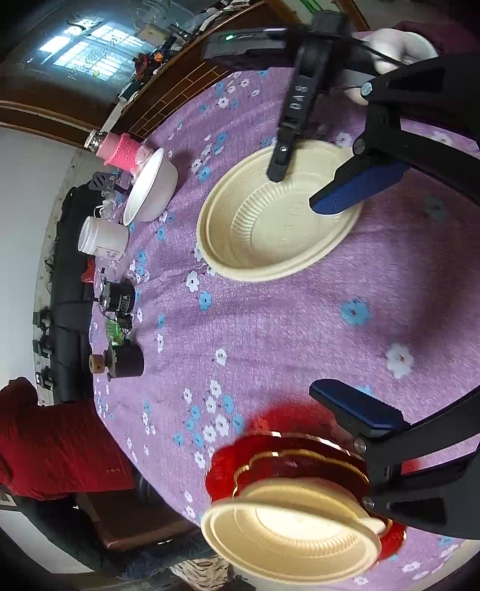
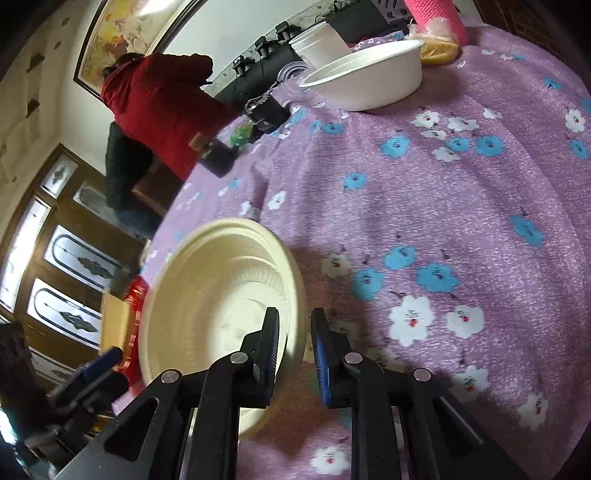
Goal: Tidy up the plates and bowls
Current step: 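Grasp the rim of the second cream plate with the right gripper and lift, then lower the second cream plate onto the stack and open the right gripper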
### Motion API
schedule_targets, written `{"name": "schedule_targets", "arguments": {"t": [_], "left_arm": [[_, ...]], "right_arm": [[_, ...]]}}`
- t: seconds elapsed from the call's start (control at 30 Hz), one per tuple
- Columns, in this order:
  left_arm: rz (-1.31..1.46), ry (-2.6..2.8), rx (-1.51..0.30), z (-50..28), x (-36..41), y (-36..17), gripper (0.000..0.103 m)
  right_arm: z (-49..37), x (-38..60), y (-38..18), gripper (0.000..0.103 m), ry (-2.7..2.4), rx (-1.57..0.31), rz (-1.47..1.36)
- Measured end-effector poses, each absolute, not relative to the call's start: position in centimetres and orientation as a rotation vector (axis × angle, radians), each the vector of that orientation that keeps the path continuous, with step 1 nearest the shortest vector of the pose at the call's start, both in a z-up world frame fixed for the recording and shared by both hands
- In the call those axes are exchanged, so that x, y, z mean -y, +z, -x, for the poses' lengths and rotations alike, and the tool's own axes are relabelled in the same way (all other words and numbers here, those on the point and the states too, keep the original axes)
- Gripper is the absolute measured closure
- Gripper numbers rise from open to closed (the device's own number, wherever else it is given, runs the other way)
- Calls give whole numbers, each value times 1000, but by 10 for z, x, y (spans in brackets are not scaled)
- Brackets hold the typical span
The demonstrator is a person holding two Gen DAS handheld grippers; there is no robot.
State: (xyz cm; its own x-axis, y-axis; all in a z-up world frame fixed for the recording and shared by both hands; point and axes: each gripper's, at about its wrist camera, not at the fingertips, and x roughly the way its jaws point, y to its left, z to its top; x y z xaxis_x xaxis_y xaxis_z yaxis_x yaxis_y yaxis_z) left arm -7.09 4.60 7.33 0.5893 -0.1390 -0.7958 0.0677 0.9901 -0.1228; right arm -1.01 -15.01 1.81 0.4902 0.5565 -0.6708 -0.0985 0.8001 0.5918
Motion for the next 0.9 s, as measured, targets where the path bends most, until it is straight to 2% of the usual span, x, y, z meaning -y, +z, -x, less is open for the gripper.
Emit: {"name": "schedule_targets", "arguments": {"t": [0.2,0.23,0.27,0.3,0.37,0.4,0.63,0.9], "left_arm": [[126,-144,-971,39,-30,57,13],[120,-152,-969,36,-26,55,18],[106,-161,-966,33,-21,54,30],[84,-168,-970,31,-16,51,38],[70,-188,-1004,27,-10,44,77],[65,-192,-1020,27,-8,40,84],[105,-182,-1013,43,-16,39,86],[121,-170,-917,89,-53,71,86]], "right_arm": [[12,152,20,84,408,-969,-508],[12,152,19,84,408,-972,-506],[12,152,19,84,408,-974,-506],[12,152,18,84,411,-976,-509],[11,149,17,84,422,-981,-504],[10,148,16,84,426,-983,-496],[15,138,19,87,444,-958,-428],[40,101,39,87,485,-887,-310]]}}
